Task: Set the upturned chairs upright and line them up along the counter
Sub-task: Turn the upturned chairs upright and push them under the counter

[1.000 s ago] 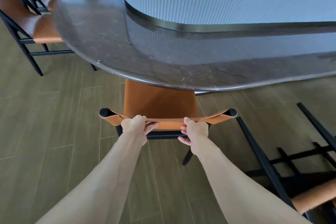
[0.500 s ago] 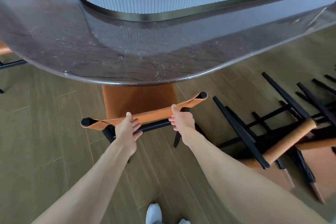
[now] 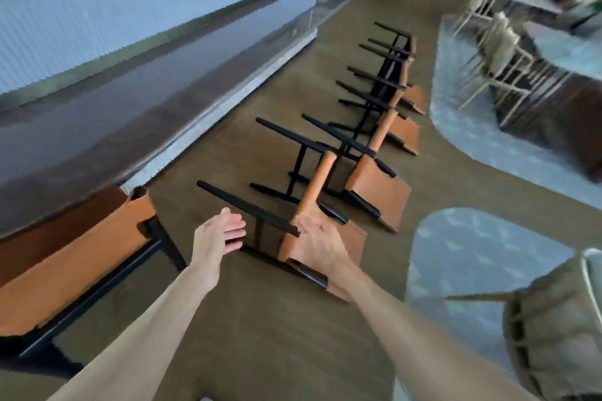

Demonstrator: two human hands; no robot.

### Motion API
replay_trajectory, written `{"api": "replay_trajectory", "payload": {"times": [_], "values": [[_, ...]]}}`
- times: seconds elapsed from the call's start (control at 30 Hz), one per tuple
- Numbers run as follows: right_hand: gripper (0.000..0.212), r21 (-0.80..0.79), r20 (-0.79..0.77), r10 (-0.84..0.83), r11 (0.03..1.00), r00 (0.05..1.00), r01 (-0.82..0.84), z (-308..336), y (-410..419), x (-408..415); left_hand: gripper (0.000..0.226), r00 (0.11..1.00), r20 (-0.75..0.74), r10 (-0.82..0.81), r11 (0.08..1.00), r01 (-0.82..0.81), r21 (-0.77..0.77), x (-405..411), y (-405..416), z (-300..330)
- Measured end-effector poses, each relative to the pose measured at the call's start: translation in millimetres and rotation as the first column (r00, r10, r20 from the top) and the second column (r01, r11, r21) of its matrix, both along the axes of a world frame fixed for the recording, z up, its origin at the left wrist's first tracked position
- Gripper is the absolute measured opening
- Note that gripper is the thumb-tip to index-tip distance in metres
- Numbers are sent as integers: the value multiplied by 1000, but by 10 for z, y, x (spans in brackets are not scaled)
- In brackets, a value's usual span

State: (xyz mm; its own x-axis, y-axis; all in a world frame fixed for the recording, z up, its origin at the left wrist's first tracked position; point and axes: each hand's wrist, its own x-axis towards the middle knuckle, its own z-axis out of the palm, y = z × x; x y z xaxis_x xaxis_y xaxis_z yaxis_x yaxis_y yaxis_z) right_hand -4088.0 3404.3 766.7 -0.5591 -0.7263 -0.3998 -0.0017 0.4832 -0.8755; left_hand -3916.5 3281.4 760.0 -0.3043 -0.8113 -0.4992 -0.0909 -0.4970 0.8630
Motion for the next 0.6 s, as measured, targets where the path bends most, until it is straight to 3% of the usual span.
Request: {"api": "replay_trajectory", "payload": {"times": [0.2, 0.33, 0.43, 0.6], "values": [[44, -79, 29, -336, 938, 942, 337, 183, 2016, -1026, 39, 994, -61, -88, 989, 95, 110, -1103, 1431, 143], [44, -135, 15, -424, 897, 906, 422, 374, 2847, -1497, 37, 994, -92, -53, 972, 73, 222, -1707, 2307, 233], [46, -161, 12, -455, 878, 891, 451, 471, 3166, -1865, 38, 982, -74, -177, 973, 185, 135, -2123, 2789, 311], [42, -145, 22, -432, 891, 902, 430, 338, 3233, -2361, 36, 907, 148, -395, 898, 415, -148, -2673, 2861, 342]]}}
